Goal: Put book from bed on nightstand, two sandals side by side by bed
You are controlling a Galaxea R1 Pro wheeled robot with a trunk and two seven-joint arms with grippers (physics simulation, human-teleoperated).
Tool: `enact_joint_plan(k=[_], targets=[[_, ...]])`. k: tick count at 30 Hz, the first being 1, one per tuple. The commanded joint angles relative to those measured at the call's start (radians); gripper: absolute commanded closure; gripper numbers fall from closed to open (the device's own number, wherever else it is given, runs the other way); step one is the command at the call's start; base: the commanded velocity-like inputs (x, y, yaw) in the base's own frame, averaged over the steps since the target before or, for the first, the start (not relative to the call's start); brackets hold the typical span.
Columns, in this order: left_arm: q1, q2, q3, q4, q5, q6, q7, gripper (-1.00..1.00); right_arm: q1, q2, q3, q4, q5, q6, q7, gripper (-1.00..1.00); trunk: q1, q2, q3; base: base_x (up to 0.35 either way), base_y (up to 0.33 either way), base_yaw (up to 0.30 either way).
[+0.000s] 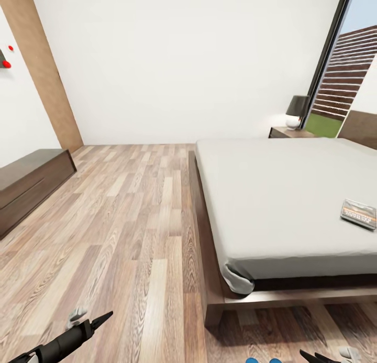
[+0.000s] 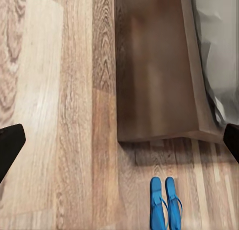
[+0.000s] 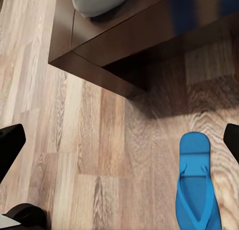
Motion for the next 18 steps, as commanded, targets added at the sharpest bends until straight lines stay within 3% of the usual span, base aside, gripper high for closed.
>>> enact_joint_plan(k=[1, 18], targets=[[0.0, 0.0, 0.002, 0.0, 0.004, 0.011, -0.004, -1.0, 0.0, 0.0, -0.001, 0.001, -0.004, 0.006, 0.004, -1.0, -0.004, 0.007, 0.002, 0.0, 0.0, 0.0], [0.0, 0.0, 0.002, 0.0, 0.004, 0.011, -0.004, -1.0, 0.0, 0.0, -0.002, 0.001, -0.004, 0.006, 0.004, -1.0, -0.069, 0.126, 0.056, 0.0, 0.0, 0.0]])
